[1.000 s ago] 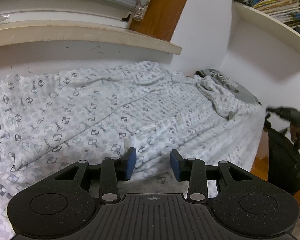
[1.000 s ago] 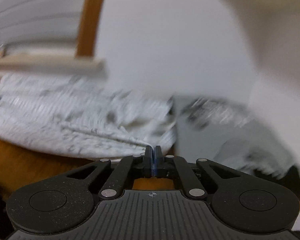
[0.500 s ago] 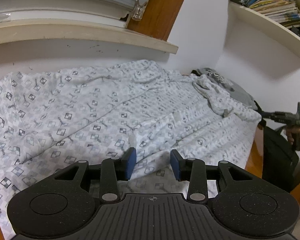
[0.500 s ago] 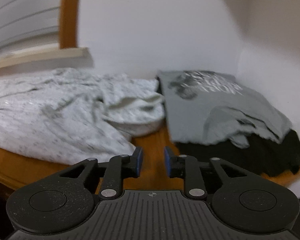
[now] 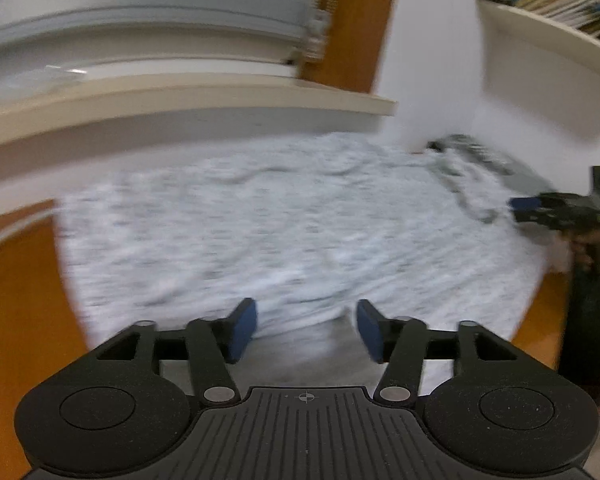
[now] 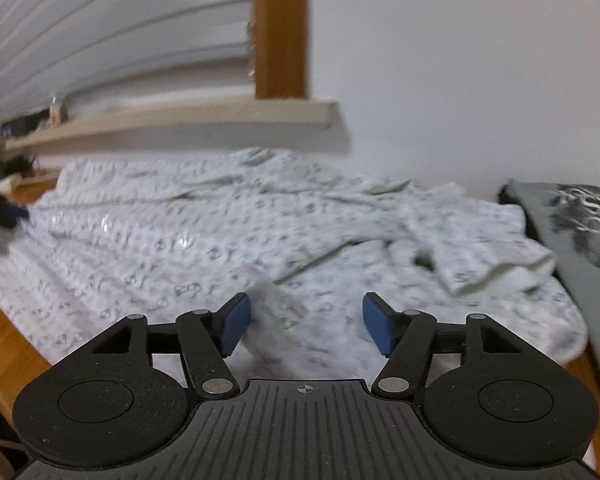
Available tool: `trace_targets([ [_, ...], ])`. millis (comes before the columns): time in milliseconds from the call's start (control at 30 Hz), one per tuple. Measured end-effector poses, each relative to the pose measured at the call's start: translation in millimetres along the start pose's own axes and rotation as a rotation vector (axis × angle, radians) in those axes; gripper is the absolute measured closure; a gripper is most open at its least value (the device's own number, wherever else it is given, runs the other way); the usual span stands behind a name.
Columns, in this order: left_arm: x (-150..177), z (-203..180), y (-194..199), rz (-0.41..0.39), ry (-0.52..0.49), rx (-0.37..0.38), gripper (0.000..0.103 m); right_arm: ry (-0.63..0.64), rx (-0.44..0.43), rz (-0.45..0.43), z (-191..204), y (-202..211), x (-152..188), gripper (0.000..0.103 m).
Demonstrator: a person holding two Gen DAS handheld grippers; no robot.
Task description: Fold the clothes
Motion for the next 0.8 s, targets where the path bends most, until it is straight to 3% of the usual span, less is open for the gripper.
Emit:
trace_targets([
  [67, 3, 10, 10, 0.014, 0.006, -0.039, 0.04, 0.026, 0.021, 0.024, 7, -8, 0, 0.03],
  [167, 7, 15, 22, 0.018, 0.003, -0.061, 0.042, -0.002, 0.018, 0.069, 5, -19, 3, 0.029],
  [400, 5, 19, 24, 0.015, -0.01, -0.122, 0.042, -0.033, -0.001, 0.065, 2, -17, 9, 0.027],
  [567, 0, 32, 15, 0.022, -0.01, -0.121, 0.044, -0.036, 0.0, 0.052, 2, -17, 10, 0.027],
  [600, 0, 35, 13, 0.025, -0.002, -0.115, 0.061, -0.036, 0.0, 0.051, 2, -18, 10, 0.027],
  [700, 0, 39, 18, -0.007, 0.021, -0.124, 0.1, -0.039, 0.0, 0.048, 2, -17, 10, 0.027],
  [800, -2, 36, 40, -0.108, 0.051, -0.091, 0.099, -0.04, 0.001, 0.045, 3, -17, 11, 0.027],
])
Point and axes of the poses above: each gripper's, at about its wrist camera, not at the fingertips, and y roughly against the way its jaws point, z to its left, x to its underside, the point moved 2 cm from there along -y, roughly the way its jaws point, and after that the axes turned 6 degrees about x, right-handed, at the moved point
